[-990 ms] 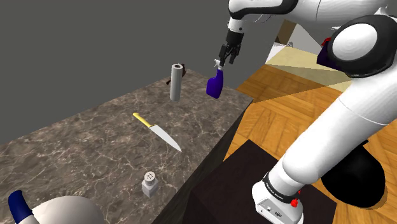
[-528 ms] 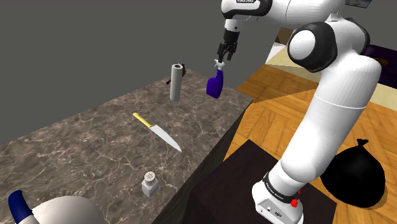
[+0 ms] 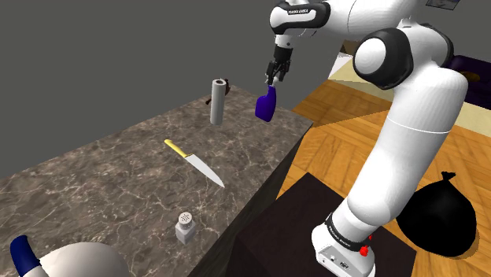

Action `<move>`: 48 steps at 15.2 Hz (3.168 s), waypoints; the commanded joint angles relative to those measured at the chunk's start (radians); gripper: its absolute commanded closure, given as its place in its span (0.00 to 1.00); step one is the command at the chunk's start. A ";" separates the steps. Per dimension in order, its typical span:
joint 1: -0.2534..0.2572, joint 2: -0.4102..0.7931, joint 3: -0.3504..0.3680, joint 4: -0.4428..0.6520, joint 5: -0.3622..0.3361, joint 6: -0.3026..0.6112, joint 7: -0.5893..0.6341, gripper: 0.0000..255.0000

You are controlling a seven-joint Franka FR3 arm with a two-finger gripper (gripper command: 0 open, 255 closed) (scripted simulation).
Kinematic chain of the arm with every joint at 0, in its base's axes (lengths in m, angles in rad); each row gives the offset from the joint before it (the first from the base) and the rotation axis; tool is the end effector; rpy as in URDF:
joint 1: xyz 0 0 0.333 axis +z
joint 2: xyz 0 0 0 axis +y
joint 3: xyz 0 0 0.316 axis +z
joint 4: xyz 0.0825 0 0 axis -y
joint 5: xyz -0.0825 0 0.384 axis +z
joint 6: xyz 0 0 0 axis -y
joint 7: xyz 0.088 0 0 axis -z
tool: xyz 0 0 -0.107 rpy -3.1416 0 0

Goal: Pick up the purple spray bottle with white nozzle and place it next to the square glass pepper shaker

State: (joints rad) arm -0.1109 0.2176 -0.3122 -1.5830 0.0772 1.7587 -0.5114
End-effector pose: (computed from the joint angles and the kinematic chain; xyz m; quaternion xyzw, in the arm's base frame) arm 0.5775 -0.2348 0.5118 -0.9991 -0.0393 0.0118 0.0111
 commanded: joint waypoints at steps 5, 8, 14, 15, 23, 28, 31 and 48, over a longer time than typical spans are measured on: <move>0.000 -0.001 0.000 -0.007 0.000 0.007 0.000 0.00; 0.000 -0.001 0.000 -0.007 0.000 0.007 0.000 1.00; 0.000 -0.001 0.000 -0.007 0.000 0.006 0.000 1.00; 0.000 -0.001 0.000 -0.007 0.000 0.006 0.000 1.00; -0.003 0.002 -0.002 0.077 0.000 -0.075 0.001 1.00; -0.008 0.012 -0.003 0.158 0.003 -0.146 0.001 1.00; -0.012 0.022 -0.004 0.213 0.006 -0.191 0.000 1.00; -0.071 0.171 -0.009 0.671 0.057 -0.505 -0.009 1.00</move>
State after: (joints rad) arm -0.1754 0.3726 -0.3212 -0.9508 0.1283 1.2772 -0.5203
